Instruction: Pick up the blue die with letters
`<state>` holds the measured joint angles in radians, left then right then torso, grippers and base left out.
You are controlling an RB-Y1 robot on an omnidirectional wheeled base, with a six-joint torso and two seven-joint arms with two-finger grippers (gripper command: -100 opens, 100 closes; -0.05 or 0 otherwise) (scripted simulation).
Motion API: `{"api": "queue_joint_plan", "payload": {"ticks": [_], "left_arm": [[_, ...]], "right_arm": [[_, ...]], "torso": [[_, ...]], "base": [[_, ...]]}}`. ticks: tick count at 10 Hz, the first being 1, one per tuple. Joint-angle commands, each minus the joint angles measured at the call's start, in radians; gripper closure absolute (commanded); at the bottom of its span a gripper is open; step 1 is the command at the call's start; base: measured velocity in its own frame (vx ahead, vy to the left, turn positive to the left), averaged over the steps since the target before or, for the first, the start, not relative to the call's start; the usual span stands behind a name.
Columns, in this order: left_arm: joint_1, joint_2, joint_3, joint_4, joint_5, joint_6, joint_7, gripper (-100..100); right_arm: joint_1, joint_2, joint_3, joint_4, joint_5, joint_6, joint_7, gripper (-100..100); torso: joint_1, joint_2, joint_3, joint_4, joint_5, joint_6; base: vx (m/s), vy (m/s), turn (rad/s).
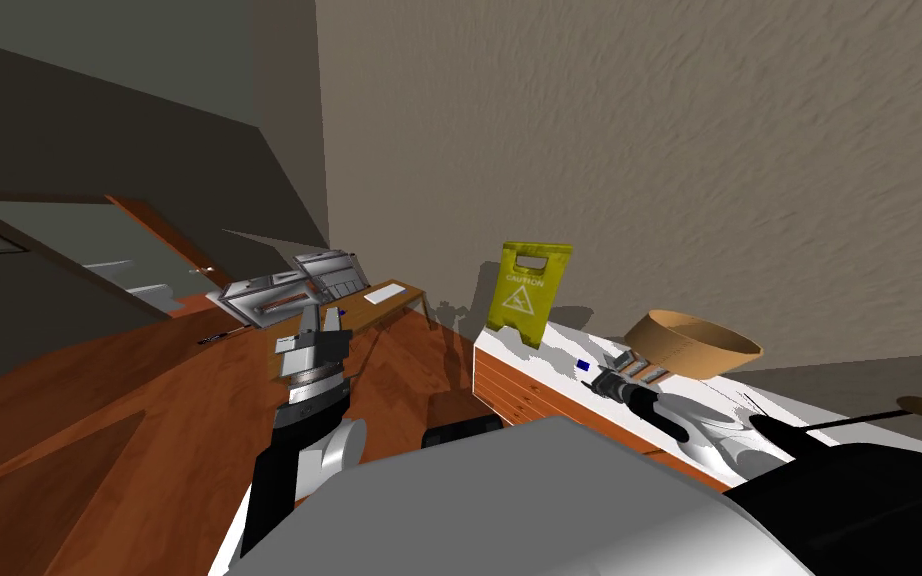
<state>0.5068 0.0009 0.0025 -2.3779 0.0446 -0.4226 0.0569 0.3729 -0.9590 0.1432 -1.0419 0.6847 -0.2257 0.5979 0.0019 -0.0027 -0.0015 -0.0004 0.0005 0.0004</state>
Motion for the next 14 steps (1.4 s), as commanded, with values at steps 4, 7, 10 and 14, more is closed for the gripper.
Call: {"api": "queue_joint_plan", "payload": {"ticks": [4,7,10,14], "left_arm": [[0.000,0.000,0.000,0.000,0.000,0.000,0.000,0],[0.000,0.000,0.000,0.000,0.000,0.000,0.000,0],[0.000,0.000,0.000,0.000,0.000,0.000,0.000,0],[0.000,0.000,0.000,0.000,0.000,0.000,0.000,0]], "right_arm": [[-0.024,-0.054,0.029,0.126,0.037,-0.029,0.043,-100],[-0.039,-0.085,0.050,0.220,0.064,-0.056,0.075,-100],[-0.051,-0.108,0.072,0.294,0.086,-0.084,0.104,-100],[-0.062,-0.123,0.112,0.395,0.117,-0.128,0.142,-100]], "torso": [[0.000,0.000,0.000,0.000,0.000,0.000],[0.000,-0.001,0.000,0.000,0.000,0.000],[0.001,-0.002,-0.001,-0.001,0.000,0.000],[0.000,0.000,0.000,0.000,0.000,0.001]], "base": [[0.044,0.031,0.064],[0.062,0.033,0.080],[0.072,0.042,0.072],[0.060,0.026,0.066]]}}
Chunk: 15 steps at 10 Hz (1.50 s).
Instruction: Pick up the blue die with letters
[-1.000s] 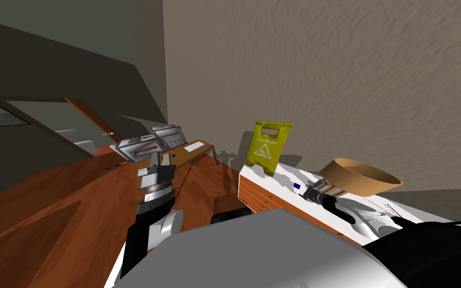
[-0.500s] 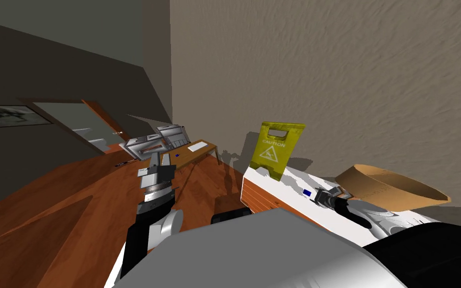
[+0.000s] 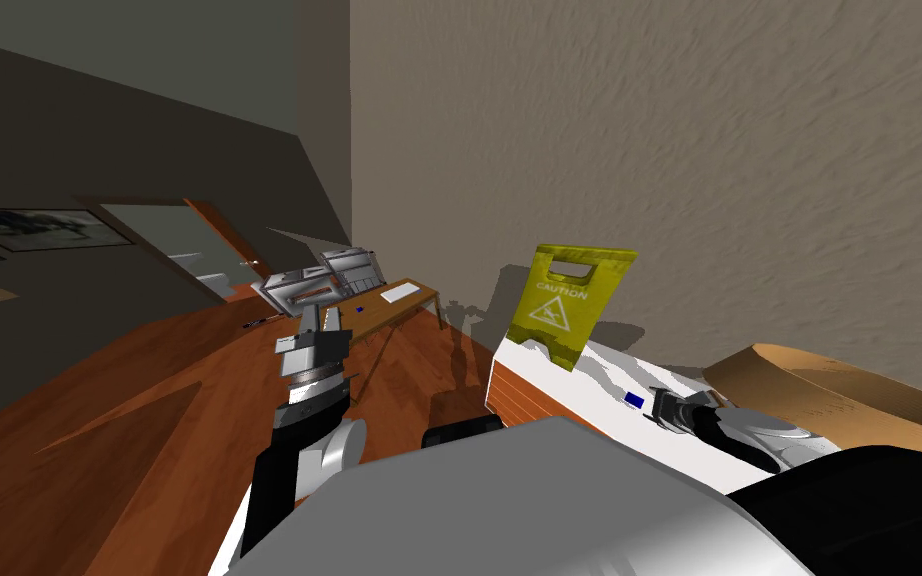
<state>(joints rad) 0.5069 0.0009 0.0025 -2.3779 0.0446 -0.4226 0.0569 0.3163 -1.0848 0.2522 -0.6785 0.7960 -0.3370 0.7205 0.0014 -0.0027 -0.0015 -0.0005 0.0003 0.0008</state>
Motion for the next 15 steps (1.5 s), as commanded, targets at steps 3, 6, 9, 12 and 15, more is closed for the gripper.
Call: {"api": "queue_joint_plan", "payload": {"ticks": [3,6,9,12,15], "left_arm": [[0.000,0.000,0.000,0.000,0.000,0.000,0.000,0],[0.000,0.000,0.000,0.000,0.000,0.000,0.000,0],[0.000,0.000,0.000,0.000,0.000,0.000,0.000,0],[0.000,0.000,0.000,0.000,0.000,0.000,0.000,0],[0.000,0.000,0.000,0.000,0.000,0.000,0.000,0]], "right_arm": [[-0.006,0.006,0.011,0.043,0.009,-0.023,0.024,-100],[-0.010,0.032,0.018,0.039,0.012,0.006,0.024,-100],[-0.014,0.034,0.020,0.043,0.013,0.007,0.023,100],[-0.014,0.033,0.019,0.043,0.013,0.007,0.023,100],[-0.002,0.002,0.013,0.033,0.009,-0.019,0.016,100]], "torso": [[0.000,0.001,0.001,0.000,0.000,0.000],[-0.001,0.003,0.002,0.001,0.000,0.000],[-0.004,0.003,0.002,0.001,-0.001,0.000],[-0.002,0.003,0.002,0.001,-0.001,0.000],[-0.002,0.003,0.002,0.001,-0.001,0.000]], "base": [[0.029,0.014,0.024],[0.005,-0.018,0.021],[0.008,-0.041,0.029],[0.000,0.000,0.000],[0.001,0.018,-0.034]]}}
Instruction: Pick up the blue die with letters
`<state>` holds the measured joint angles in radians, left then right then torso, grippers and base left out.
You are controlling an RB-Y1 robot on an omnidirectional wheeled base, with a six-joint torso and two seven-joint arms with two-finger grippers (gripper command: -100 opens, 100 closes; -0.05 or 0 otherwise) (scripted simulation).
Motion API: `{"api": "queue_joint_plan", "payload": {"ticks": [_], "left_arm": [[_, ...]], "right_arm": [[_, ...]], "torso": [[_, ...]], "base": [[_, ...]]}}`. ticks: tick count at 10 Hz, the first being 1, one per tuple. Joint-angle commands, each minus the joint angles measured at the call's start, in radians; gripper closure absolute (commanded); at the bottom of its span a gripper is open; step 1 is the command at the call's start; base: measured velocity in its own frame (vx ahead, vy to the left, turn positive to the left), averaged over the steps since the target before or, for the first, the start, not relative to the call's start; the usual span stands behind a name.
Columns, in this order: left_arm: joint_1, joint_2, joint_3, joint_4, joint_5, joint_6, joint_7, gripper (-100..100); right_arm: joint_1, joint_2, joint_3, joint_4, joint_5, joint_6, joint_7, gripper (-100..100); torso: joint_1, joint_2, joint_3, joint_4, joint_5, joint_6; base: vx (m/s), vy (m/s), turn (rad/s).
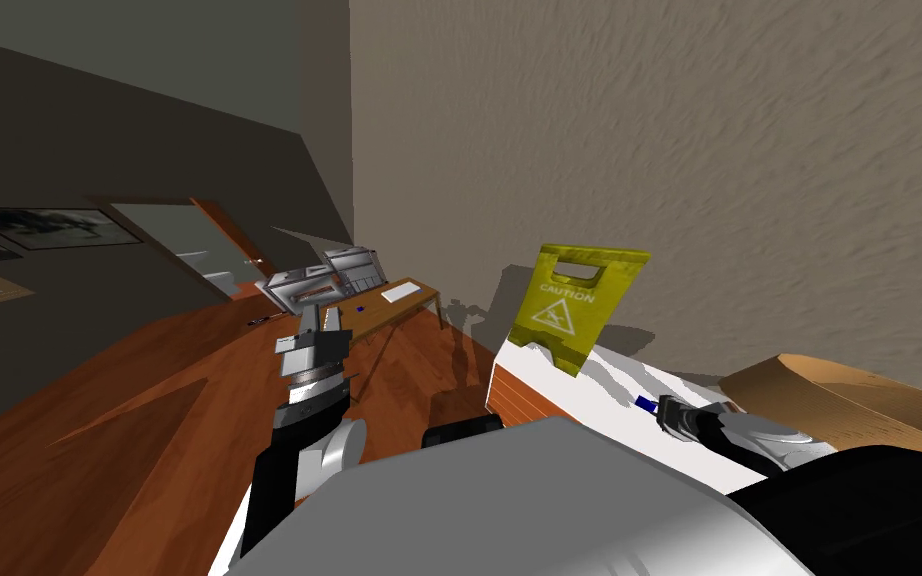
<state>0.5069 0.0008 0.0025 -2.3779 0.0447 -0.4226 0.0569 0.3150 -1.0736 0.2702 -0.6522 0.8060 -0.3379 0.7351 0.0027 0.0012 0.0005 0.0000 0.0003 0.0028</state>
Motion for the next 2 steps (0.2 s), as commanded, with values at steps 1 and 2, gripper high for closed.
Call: {"api": "queue_joint_plan", "payload": {"ticks": [1,2], "left_arm": [[0.000,0.000,0.000,0.000,0.000,0.000,0.000,0],[0.000,0.000,0.000,0.000,0.000,0.000,0.000,0]], "right_arm": [[0.000,0.000,0.000,0.000,0.000,0.000,0.000,100],[0.002,-0.003,0.000,-0.001,0.000,-0.002,-0.002,0]], "torso": [[0.000,0.000,0.000,0.000,0.000,0.000],[-0.001,0.000,0.000,0.000,-0.001,-0.001]], "base": [[0.001,0.035,-0.043],[-0.001,0.005,0.002]]}}
